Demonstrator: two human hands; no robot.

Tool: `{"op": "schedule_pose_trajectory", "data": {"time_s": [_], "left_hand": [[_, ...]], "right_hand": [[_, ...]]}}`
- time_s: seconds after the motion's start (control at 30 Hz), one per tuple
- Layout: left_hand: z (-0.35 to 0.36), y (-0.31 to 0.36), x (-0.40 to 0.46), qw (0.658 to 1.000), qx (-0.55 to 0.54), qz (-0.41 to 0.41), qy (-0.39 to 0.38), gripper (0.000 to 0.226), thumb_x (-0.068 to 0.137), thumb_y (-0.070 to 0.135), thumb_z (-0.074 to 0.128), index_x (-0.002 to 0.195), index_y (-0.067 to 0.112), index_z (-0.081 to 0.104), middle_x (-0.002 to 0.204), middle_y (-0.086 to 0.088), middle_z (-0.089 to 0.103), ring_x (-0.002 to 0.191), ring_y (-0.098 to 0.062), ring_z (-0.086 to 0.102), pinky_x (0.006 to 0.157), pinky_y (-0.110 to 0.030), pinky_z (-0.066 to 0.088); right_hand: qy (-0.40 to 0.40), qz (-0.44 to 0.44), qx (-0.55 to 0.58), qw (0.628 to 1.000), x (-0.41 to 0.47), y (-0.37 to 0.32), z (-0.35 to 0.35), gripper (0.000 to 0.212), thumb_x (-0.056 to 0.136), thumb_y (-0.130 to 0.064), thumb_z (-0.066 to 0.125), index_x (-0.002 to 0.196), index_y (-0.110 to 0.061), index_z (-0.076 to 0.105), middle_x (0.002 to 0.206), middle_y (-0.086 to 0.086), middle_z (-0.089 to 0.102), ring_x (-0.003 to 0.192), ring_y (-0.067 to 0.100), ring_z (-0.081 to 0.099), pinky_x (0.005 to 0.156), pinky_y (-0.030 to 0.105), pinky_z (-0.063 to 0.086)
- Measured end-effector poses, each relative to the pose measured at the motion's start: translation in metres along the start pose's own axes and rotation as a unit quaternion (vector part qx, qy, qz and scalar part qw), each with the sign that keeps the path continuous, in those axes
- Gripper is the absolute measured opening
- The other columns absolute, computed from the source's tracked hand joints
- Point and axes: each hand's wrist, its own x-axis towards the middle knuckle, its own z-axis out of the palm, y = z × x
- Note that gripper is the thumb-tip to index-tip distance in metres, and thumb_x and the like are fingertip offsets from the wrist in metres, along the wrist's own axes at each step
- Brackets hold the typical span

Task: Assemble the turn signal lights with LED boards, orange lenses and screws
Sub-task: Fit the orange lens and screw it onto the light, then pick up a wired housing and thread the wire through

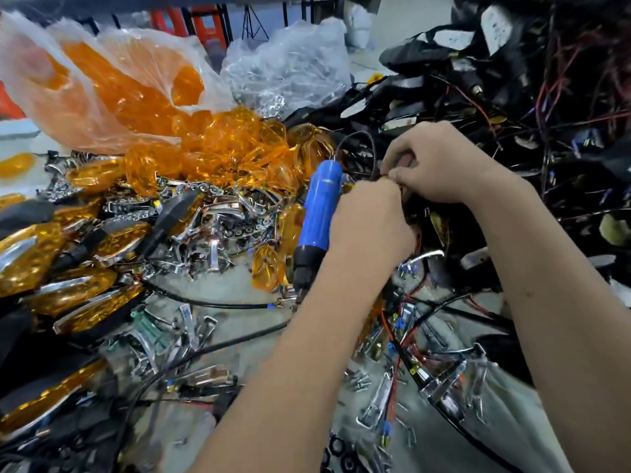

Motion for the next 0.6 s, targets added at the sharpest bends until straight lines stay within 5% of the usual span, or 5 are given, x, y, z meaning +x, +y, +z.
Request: {"op": "schedule_pose_trajectory", "data": {"time_s": [0.1, 0.17, 0.3, 0.4, 0.6], "left_hand": [[0.014, -0.003, 0.010, 0.998, 0.046, -0.019, -0.045, 0.051, 0.089, 0.031, 0.077, 0.071, 0.017, 0.031, 0.074, -0.003, 0.039, 0.077, -0.028, 0.058, 0.045, -0.031, 0.026], [0.014, -0.008, 0.015, 0.999, 0.005, -0.031, -0.016, 0.049, 0.092, 0.042, 0.074, 0.073, 0.015, 0.038, 0.075, -0.003, 0.042, 0.074, -0.027, 0.056, 0.048, -0.032, 0.029], [-0.001, -0.021, 0.034, 0.991, -0.079, -0.061, 0.093, 0.031, 0.091, 0.035, 0.069, 0.080, 0.010, 0.056, 0.075, -0.003, 0.051, 0.071, -0.029, 0.054, 0.054, -0.033, 0.033], [-0.010, -0.037, 0.052, 0.983, -0.111, -0.097, 0.112, 0.015, 0.088, 0.023, 0.065, 0.081, 0.010, 0.066, 0.079, -0.005, 0.063, 0.073, -0.026, 0.057, 0.055, -0.033, 0.039], [-0.013, -0.059, 0.077, 0.965, -0.175, -0.146, 0.133, 0.014, 0.087, 0.018, 0.064, 0.079, 0.017, 0.075, 0.080, 0.005, 0.068, 0.082, -0.017, 0.061, 0.069, -0.027, 0.041]], "right_hand": [[0.006, 0.026, 0.035, 0.999, -0.002, 0.003, -0.003, 0.020, 0.088, -0.002, 0.065, 0.088, -0.018, 0.078, 0.071, -0.001, 0.073, 0.069, 0.003, 0.067, 0.069, 0.018, 0.051], [0.035, 0.021, 0.033, 0.999, 0.006, -0.001, -0.003, 0.021, 0.086, -0.001, 0.065, 0.087, -0.017, 0.078, 0.071, -0.001, 0.072, 0.069, 0.007, 0.067, 0.069, 0.014, 0.051], [0.098, 0.021, -0.037, 0.994, 0.052, -0.008, 0.006, 0.030, 0.085, 0.000, 0.058, 0.100, -0.015, 0.079, 0.097, 0.008, 0.074, 0.105, 0.029, 0.065, 0.090, 0.036, 0.055], [0.063, -0.002, -0.181, 0.981, 0.097, -0.009, 0.016, 0.034, 0.091, -0.006, 0.061, 0.123, -0.016, 0.069, 0.124, 0.015, 0.065, 0.128, 0.036, 0.047, 0.098, 0.045, 0.049], [-0.058, 0.018, -0.383, 0.922, 0.150, 0.002, 0.040, 0.068, 0.096, -0.019, 0.057, 0.158, -0.020, 0.030, 0.155, 0.021, 0.039, 0.146, 0.039, 0.030, 0.116, 0.054, 0.025]]}}
